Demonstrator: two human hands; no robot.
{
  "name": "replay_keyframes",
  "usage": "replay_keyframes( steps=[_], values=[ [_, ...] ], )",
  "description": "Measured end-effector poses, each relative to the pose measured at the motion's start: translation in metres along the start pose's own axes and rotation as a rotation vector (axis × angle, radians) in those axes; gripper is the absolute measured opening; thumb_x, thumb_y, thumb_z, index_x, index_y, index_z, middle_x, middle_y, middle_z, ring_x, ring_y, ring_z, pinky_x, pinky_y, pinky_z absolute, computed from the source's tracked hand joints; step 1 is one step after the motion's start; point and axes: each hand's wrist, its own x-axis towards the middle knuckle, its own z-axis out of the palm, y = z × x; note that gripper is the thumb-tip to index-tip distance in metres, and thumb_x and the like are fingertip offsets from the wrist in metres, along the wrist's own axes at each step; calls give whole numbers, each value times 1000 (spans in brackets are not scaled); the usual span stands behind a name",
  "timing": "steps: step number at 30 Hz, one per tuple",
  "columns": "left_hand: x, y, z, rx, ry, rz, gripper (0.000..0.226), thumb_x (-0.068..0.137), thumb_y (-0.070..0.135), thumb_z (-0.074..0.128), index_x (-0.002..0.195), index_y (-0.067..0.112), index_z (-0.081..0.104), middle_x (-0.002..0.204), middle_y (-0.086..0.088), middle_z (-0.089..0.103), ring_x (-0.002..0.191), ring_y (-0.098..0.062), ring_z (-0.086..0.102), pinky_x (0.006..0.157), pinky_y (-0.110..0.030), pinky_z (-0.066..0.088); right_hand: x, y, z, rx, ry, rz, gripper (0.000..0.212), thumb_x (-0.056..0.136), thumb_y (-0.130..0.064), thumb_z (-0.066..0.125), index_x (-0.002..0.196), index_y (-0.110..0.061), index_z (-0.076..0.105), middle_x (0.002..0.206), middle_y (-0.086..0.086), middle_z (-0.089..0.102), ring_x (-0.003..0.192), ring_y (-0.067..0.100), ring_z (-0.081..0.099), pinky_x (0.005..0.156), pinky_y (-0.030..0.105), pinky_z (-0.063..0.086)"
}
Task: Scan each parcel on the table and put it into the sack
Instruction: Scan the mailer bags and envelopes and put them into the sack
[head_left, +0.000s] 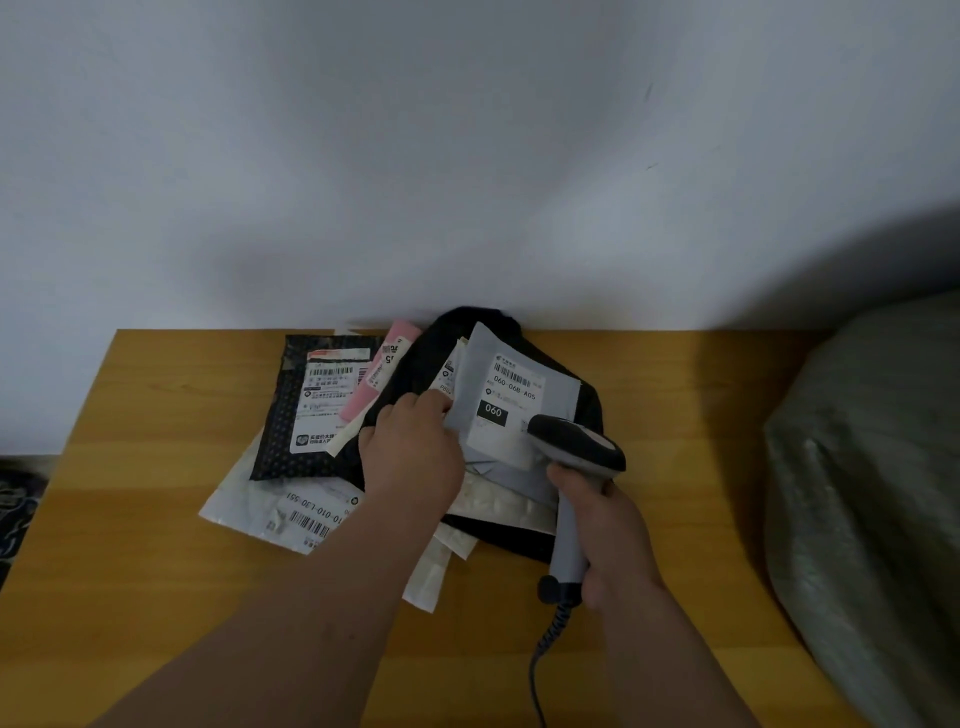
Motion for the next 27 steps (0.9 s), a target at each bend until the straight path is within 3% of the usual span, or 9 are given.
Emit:
replay_keyframes(
  steps=[4, 7, 10, 15, 17, 19, 21, 23, 27],
  values=[
    [-17, -4, 2, -93, 63, 96, 21, 90, 5, 51, 108, 13, 58, 102, -3, 52, 91, -23, 53, 71, -33, 41, -5, 1, -4, -21, -4, 18, 42, 85, -32, 75, 121, -14, 63, 112, 6, 67, 103, 25, 62, 95, 44, 51],
    [-35, -7, 3, -123, 121, 110, 20, 89, 0, 52, 104, 12, 57, 101, -2, 51, 85, -21, 52, 68, -32, 40, -12, 1, -7, -47, -18, 18, 31, 85, -32, 74, 110, -17, 66, 110, 7, 68, 102, 26, 63, 94, 46, 52],
    [-53, -15, 8, -110, 160, 97, 25, 84, -5, 55, 102, 12, 59, 95, -3, 53, 86, -23, 50, 70, -33, 40, -19, 5, -11, -53, -23, 3, 41, 85, -36, 74, 119, -15, 65, 109, 4, 69, 101, 24, 64, 88, 42, 53],
    [-74, -22, 11, -63, 3, -23, 56, 88, 3, 55, 140, 20, 43, 116, -2, 53, 102, -21, 53, 85, -38, 47, -29, 12, -19, -87, -41, 0, 34, 84, -31, 73, 113, -13, 68, 106, 5, 70, 101, 25, 65, 85, 41, 52],
    [-80, -23, 11, -100, -73, -81, 60, 89, 5, 52, 144, 23, 37, 118, -2, 50, 102, -22, 54, 86, -41, 49, -34, 14, -22, -100, -55, 4, 27, 85, -29, 73, 107, -14, 68, 104, 5, 70, 100, 25, 65, 87, 42, 52],
    [-87, -23, 13, -163, -102, -112, 44, 92, 7, 48, 135, 19, 46, 112, -3, 50, 95, -21, 54, 78, -38, 49, -39, 16, -24, -116, -66, -5, 26, 86, -30, 72, 107, -16, 67, 105, 3, 69, 101, 24, 65, 91, 45, 52],
    [-93, -20, 13, -207, -113, -158, 16, 98, 15, 46, 111, 15, 55, 96, -1, 53, 82, -19, 54, 67, -32, 45, -43, 20, -27, -121, -85, -17, 32, 87, -32, 73, 114, -17, 65, 109, 1, 69, 101, 23, 66, 90, 44, 53],
    [-97, -18, 11, -251, -111, -196, 18, 101, 25, 46, 91, 13, 54, 80, -1, 55, 70, -16, 53, 56, -28, 41, -48, 23, -29, -124, -105, -26, 42, 87, -34, 74, 123, -17, 63, 113, 0, 69, 103, 22, 66, 87, 41, 53],
    [-106, -19, 8, -347, -66, -228, 9, 100, 19, 46, 94, 17, 53, 80, 1, 58, 70, -10, 54, 56, -29, 43, -55, 25, -38, -149, -101, -39, 47, 85, -36, 75, 126, -15, 62, 113, 1, 68, 103, 22, 64, 88, 42, 52]
  ],
)
